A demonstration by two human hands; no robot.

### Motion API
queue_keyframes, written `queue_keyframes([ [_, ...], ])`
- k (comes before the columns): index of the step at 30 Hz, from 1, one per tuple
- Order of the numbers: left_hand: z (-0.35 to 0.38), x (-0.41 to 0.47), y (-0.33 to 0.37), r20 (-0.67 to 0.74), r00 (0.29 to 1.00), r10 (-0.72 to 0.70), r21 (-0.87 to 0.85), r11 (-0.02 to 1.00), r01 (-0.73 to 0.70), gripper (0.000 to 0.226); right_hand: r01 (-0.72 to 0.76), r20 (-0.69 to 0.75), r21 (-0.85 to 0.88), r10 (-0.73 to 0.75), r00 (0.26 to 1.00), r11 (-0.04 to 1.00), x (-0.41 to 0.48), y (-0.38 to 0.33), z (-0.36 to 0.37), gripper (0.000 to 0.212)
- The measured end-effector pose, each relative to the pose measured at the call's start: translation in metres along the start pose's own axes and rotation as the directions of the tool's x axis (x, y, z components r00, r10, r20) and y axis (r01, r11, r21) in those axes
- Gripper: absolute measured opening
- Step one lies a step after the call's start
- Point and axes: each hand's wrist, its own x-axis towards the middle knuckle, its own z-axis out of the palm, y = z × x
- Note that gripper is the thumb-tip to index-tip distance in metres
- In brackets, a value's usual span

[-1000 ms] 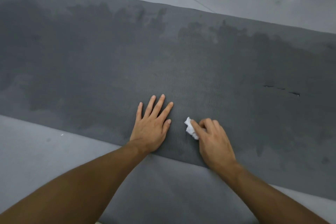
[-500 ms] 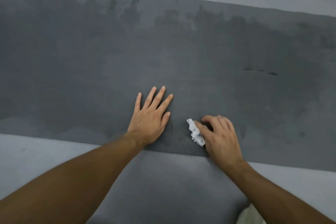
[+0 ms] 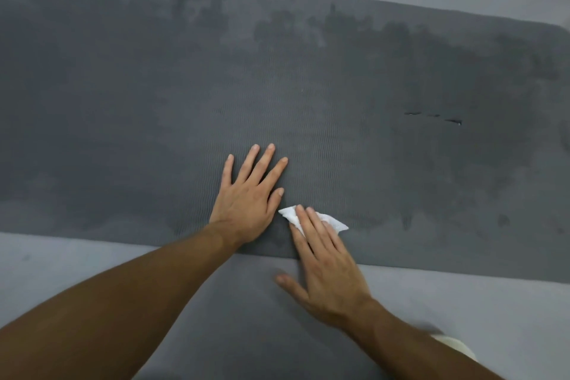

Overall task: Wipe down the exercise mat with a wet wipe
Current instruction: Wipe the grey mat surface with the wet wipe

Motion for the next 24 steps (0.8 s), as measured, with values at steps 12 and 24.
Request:
queue_keyframes([
  [12,-0.001,0.001,0.003,-0.008,1.000,-0.001,-0.023,1.000,0.001,0.062,-0.342,-0.077,0.017,0.342,0.937,0.940,0.033,0.062,-0.032,0.094],
  [24,-0.001,0.005,0.016,-0.015,0.992,0.124,0.007,0.992,-0.124,0.057,0.078,0.004,0.009,-0.078,0.997,0.997,-0.025,-0.004,0.000,0.094],
])
